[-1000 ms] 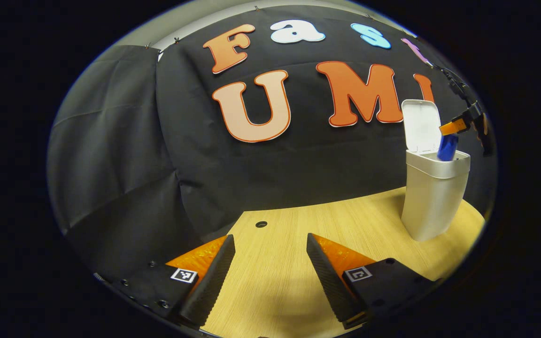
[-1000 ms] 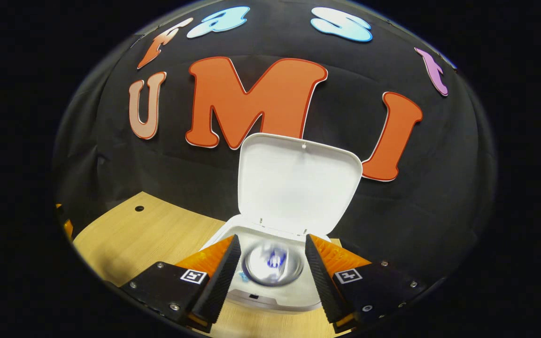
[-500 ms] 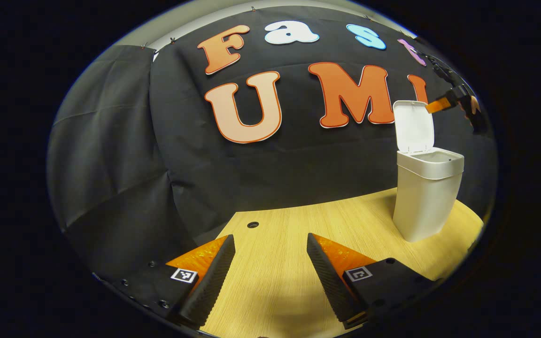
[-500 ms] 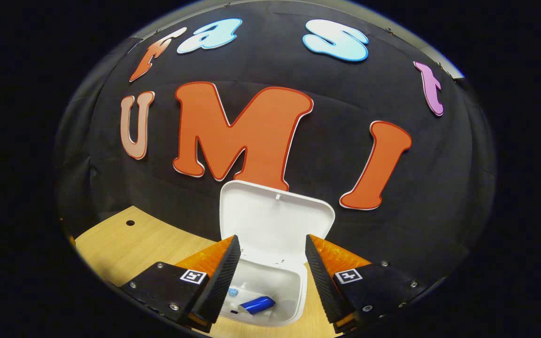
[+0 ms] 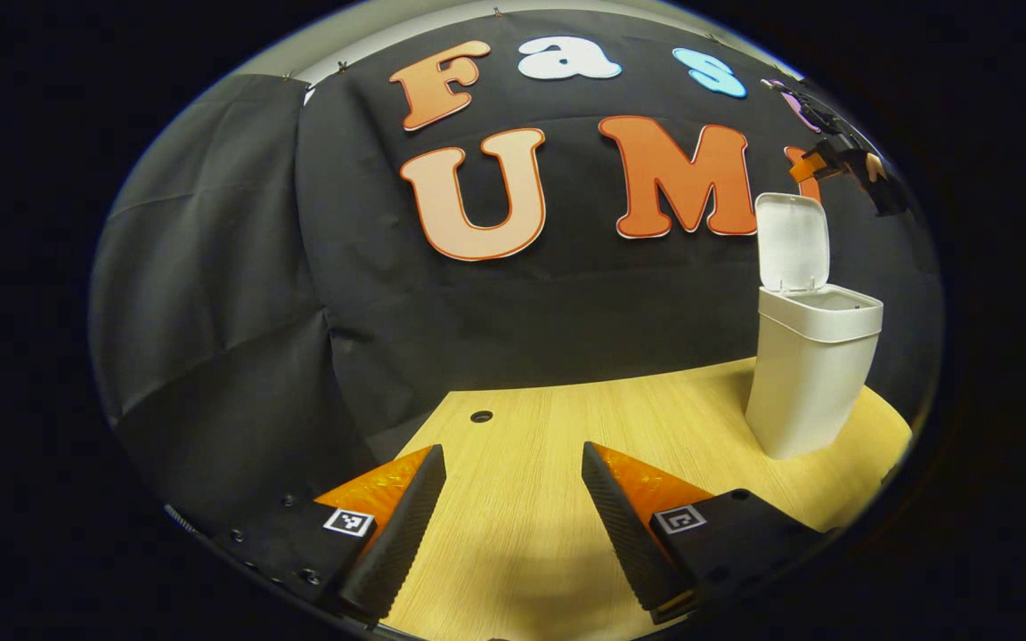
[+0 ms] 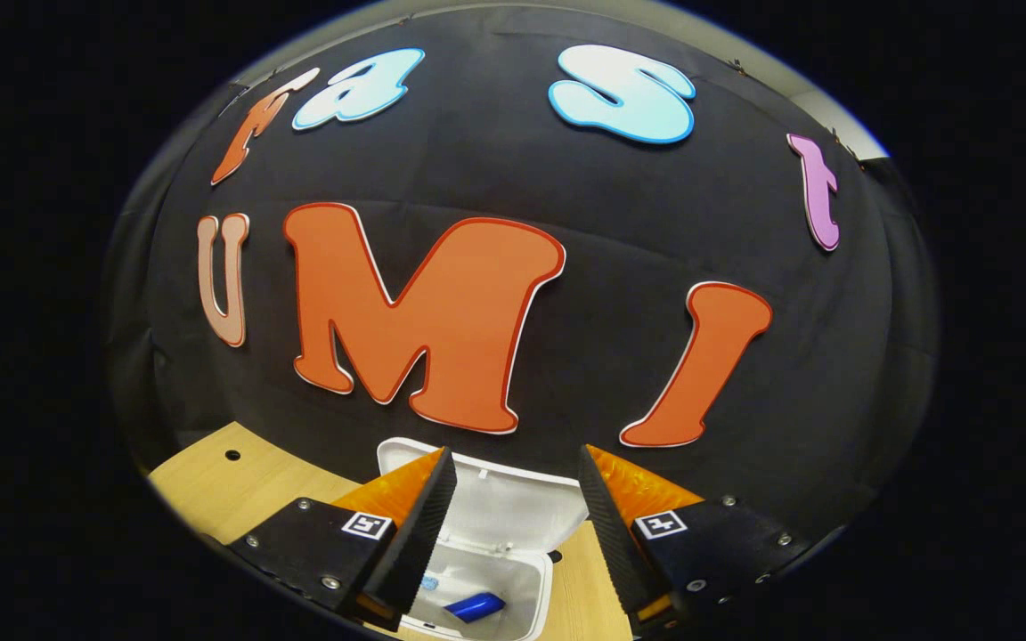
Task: Press the lid of the desktop garbage bin to open it, pick up the crumpled paper on the desktop and throw it into the bin, then pick up the pop can on the desktop and drop it into the bin, and finally close the garbage bin lid.
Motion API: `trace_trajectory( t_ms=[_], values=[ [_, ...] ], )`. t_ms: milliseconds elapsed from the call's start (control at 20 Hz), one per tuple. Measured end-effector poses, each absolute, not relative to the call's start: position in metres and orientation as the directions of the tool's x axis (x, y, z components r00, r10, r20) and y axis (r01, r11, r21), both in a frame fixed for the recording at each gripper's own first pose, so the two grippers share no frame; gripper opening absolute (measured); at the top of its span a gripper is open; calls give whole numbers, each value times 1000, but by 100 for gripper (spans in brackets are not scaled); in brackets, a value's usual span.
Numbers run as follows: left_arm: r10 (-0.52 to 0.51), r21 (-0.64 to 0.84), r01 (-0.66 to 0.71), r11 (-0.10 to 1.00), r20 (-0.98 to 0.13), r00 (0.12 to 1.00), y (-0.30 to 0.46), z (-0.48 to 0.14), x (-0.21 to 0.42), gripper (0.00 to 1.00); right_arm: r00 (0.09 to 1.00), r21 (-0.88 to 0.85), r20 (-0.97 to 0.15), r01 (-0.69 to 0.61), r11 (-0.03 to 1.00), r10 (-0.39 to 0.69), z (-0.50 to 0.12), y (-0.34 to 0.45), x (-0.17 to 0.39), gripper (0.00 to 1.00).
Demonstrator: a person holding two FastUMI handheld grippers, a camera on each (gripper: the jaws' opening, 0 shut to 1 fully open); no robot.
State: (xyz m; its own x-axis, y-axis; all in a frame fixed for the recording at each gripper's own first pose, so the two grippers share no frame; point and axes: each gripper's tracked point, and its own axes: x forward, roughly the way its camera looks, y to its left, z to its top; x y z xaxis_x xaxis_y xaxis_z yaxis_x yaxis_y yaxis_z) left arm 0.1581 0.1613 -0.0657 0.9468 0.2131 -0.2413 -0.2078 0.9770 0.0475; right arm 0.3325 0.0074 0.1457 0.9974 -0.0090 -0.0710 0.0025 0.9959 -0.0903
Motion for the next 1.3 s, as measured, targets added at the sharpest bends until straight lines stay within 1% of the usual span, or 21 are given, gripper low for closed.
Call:
trace_trajectory(
  t_ms=[250, 750, 950, 1300],
  values=[
    [257, 44, -254, 966, -254, 933, 175, -71, 150, 98, 997, -107, -72, -4, 994, -3, 156, 18, 358, 84],
    [325, 44, -325, 945, -256, 911, 190, -70, 139, 98, 996, -55, -89, -10, 998, 6, 162, 18, 394, 84],
    [323, 37, -325, 945, -263, 909, 189, -71, 140, 99, 991, -45, -133, -14, 999, 7, 144, 16, 402, 84],
    [304, 45, -304, 952, -278, 911, 187, -72, 146, 98, 985, -56, -173, -36, 998, 26, 122, 23, 403, 84]
  ],
)
